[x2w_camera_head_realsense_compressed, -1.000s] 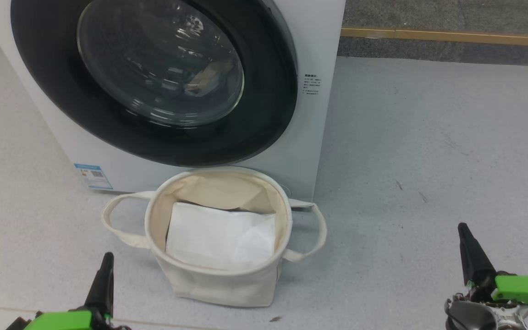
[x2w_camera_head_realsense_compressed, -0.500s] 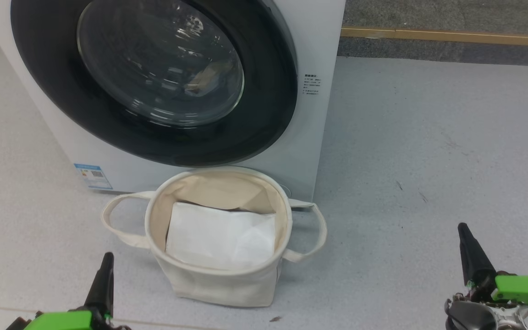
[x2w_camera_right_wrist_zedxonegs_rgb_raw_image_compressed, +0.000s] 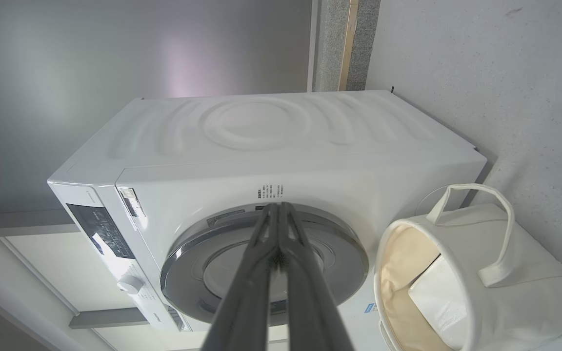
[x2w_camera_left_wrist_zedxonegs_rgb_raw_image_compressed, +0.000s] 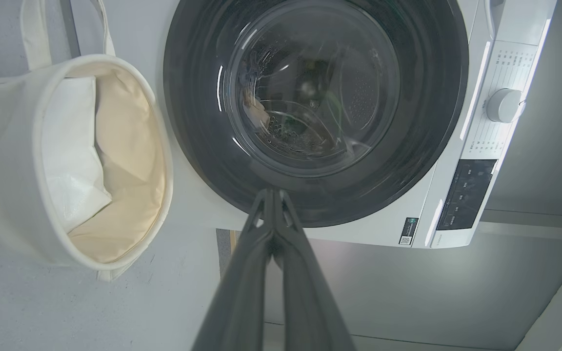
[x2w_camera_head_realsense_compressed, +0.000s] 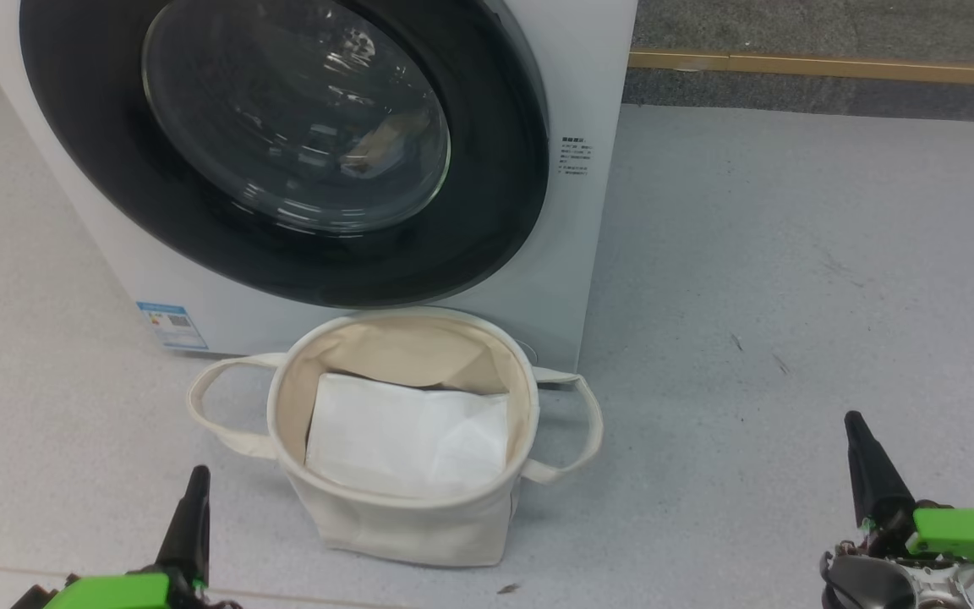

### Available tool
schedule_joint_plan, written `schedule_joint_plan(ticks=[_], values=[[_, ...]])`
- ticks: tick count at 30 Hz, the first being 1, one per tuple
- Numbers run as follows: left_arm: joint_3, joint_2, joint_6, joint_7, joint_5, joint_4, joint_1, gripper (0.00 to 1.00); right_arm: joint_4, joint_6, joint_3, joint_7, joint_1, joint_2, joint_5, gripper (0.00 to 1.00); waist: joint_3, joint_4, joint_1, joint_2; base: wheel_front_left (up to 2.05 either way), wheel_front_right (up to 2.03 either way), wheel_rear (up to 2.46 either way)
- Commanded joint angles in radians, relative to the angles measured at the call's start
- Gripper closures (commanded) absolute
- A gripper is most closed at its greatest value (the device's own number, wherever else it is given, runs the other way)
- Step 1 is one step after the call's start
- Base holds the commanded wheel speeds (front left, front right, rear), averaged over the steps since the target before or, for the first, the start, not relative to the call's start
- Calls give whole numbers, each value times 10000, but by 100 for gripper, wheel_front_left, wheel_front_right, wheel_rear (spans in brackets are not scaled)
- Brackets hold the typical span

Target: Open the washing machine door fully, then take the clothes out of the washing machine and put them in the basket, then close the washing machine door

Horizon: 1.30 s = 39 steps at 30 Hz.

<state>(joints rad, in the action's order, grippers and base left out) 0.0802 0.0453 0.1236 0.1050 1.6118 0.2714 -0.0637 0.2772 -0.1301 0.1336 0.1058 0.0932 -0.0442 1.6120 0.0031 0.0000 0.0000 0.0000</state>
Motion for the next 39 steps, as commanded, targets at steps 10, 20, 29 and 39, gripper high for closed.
schedule_joint_plan(ticks=[10, 20, 29, 39], values=[[-24, -18, -30, -27, 18, 478, 181, 0, 531, -2, -57, -45, -78, 52, 24, 0, -3, 3, 1, 0, 0, 0, 0], [3, -5, -230, -197, 98, 220, 81, 0, 620, -2, -449, -366, 184, 36, 292, 0, -21, 31, 1, 0, 0, 0, 0], [8, 3, -395, -337, 168, -53, 7, 0, 351, -3, -762, -570, 305, 2, 357, 0, -16, 58, 1, 0, 0, 0, 0], [-155, 110, -584, -499, -14, -547, -66, 0, 94, -3, -1162, -820, 479, -131, 425, 0, -15, 108, 1, 0, 0, 0, 0]])
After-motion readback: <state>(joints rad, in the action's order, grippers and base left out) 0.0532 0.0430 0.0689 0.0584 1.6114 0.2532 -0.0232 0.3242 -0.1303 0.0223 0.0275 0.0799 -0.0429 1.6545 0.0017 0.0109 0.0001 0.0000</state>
